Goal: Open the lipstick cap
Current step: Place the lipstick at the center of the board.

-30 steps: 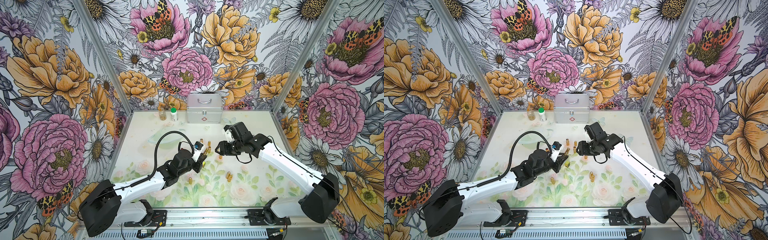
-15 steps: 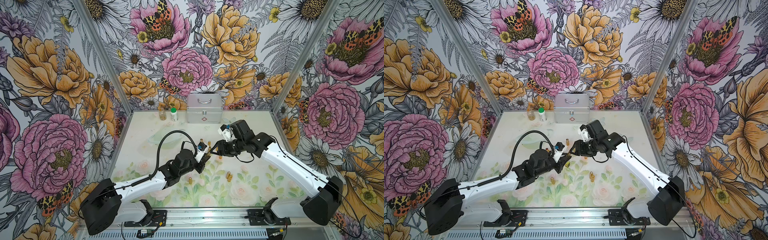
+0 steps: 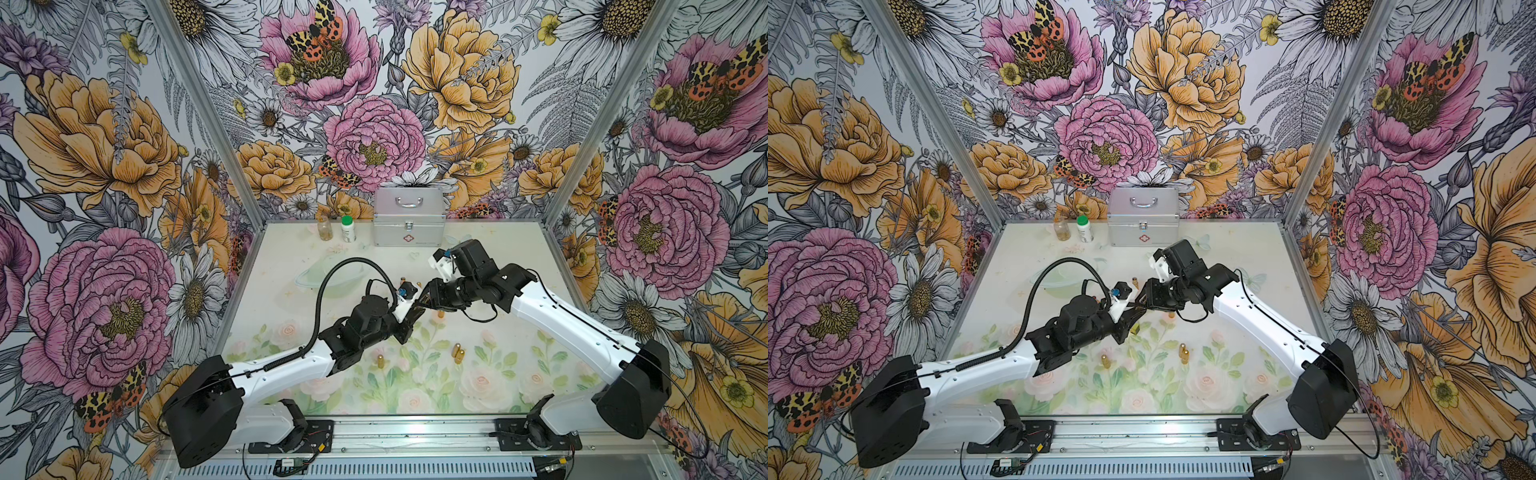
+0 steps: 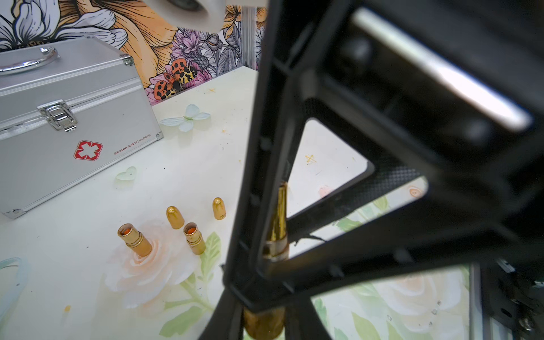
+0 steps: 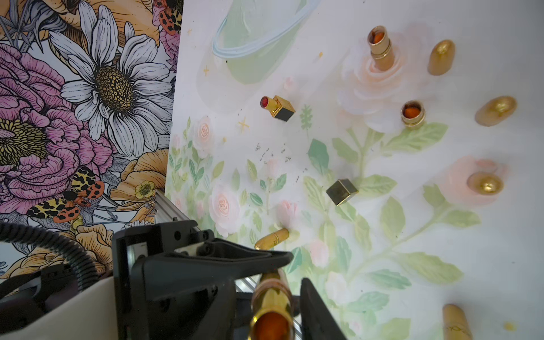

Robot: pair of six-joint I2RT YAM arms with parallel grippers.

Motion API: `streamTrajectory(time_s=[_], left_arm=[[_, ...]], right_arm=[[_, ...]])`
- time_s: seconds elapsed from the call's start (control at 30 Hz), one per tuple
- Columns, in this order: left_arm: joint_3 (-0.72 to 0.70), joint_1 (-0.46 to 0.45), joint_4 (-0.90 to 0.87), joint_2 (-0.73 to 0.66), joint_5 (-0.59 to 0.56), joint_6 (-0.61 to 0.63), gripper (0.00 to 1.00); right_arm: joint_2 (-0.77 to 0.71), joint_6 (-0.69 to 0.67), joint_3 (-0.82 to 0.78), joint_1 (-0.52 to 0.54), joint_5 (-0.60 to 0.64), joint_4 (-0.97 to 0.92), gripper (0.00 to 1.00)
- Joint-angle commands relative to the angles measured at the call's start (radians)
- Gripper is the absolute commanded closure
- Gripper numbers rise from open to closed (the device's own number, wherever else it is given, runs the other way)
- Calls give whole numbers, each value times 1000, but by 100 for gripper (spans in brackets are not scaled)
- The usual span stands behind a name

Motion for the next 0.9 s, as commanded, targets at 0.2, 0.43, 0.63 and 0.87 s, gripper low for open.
streamTrajectory(time_s=[0.2, 0.43, 0.63, 0.87], left_arm=[[33, -8, 23, -4, 3, 19, 100], [38, -7, 27, -3, -40, 14, 100], [40, -8, 28, 2, -51, 15, 100], [37, -8, 28, 4, -67, 8, 92]], right_arm=[[5, 13, -29, 5, -10, 58, 69], [0, 20, -45, 5, -7, 64, 74], [6, 24, -35, 5, 3, 69, 79], [-9, 29, -15, 5, 58, 70, 81]])
